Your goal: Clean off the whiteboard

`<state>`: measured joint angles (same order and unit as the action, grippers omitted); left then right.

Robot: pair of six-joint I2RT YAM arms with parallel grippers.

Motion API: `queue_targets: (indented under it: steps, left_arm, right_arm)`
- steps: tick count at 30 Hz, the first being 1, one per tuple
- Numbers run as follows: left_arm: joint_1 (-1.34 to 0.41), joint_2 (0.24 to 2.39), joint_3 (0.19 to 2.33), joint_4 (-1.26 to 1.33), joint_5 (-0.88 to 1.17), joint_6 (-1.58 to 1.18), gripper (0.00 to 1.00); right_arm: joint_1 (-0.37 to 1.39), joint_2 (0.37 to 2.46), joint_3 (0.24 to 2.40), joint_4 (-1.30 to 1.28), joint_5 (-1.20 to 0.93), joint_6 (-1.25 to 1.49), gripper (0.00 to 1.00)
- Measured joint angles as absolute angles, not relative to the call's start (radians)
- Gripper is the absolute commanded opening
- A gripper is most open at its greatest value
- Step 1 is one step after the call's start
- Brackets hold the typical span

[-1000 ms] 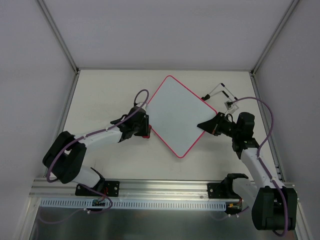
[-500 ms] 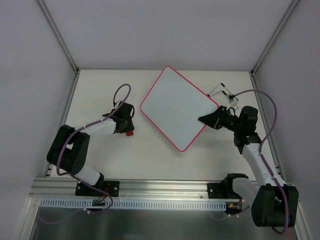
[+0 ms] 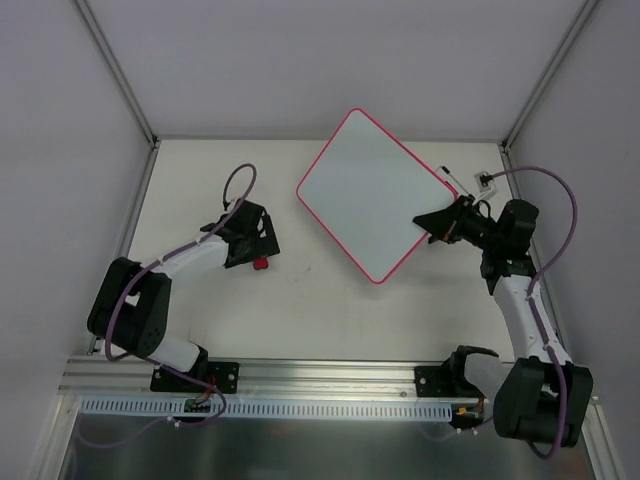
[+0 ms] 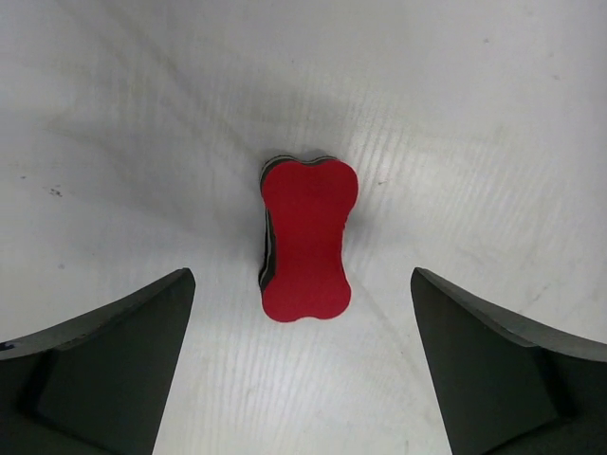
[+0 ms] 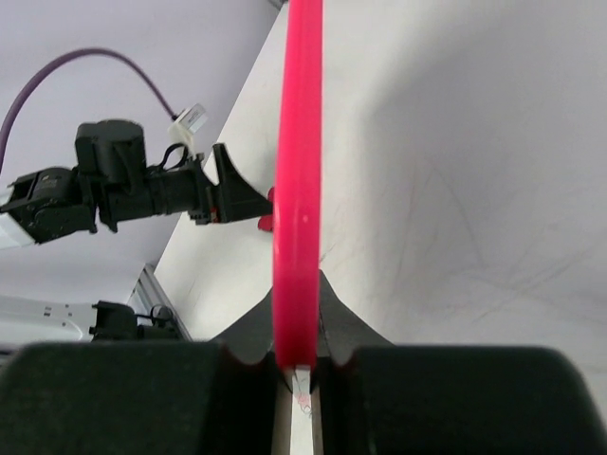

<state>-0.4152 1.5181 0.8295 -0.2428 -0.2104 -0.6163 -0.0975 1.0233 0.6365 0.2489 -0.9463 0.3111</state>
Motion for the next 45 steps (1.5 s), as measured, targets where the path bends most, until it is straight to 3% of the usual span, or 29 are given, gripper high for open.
queue_targets:
  steps: [14, 26, 45]
  left_arm:
    - [-0.415, 1.068, 0.865, -0.317, -0.216, -0.437, 0.99]
    - [-0.415, 0.632, 0.605, -0.355, -0.424, -0.318, 0.99]
    - [-0.415, 0.726, 0.590, -0.356, -0.483, -0.297, 0.99]
  right_arm:
    - [-0.414, 1.244, 0.995, 0.278, -1.137, 0.212, 0.00]
    - [-0.601, 1.419, 1.080, 0.295, -1.180, 0.128, 0.00]
    - [-0.686, 1.604, 1.107, 0.301, -1.220, 0.013, 0.00]
